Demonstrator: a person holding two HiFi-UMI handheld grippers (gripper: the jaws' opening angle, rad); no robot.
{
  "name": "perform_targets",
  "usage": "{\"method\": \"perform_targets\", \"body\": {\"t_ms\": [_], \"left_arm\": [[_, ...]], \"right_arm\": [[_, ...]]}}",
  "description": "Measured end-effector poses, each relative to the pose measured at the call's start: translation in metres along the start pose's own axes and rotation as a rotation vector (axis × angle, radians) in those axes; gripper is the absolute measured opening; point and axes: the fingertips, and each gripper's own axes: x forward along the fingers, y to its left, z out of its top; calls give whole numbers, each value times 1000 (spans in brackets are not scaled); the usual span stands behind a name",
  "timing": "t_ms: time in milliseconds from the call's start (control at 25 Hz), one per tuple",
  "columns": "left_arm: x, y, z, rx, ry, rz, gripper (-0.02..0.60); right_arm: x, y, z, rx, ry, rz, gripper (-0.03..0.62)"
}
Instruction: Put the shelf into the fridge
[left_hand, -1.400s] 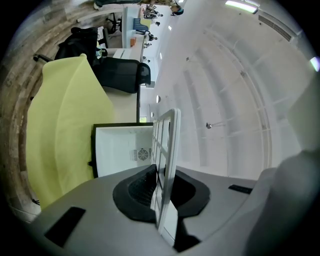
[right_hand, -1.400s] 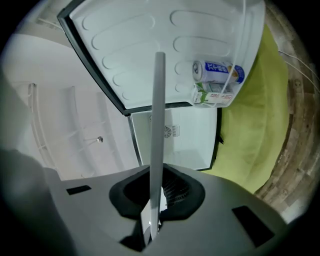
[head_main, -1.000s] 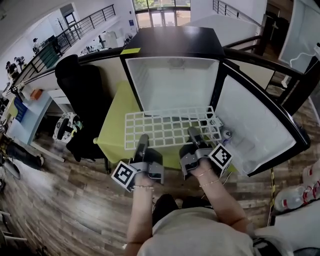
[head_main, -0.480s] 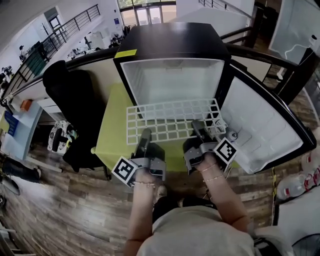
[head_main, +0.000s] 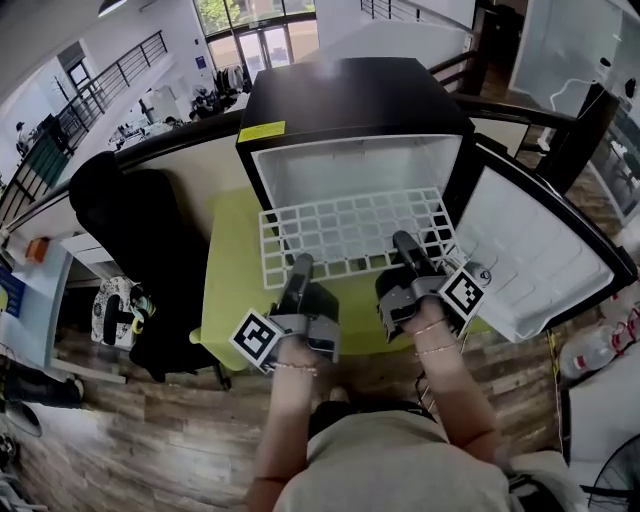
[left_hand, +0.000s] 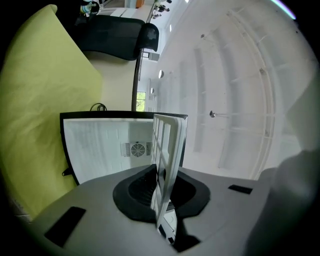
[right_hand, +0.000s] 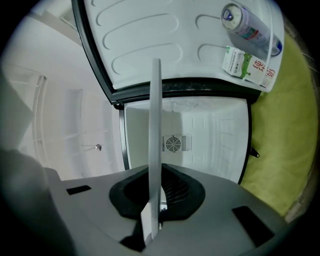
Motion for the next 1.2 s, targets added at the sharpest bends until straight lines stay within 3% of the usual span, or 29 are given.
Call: {"method": "perform_targets", "body": {"t_ms": [640, 960, 1200], "left_arm": [[35, 3, 11, -38, 128, -19, 35], [42, 8, 8, -64, 120, -19, 35], [65, 14, -2, -79, 60, -8, 35]], "right_arm": [[20, 9, 11, -62, -127, 14, 26], [25, 11, 18, -91, -128, -3, 26], [34, 11, 41, -103, -95, -18, 26]]}}
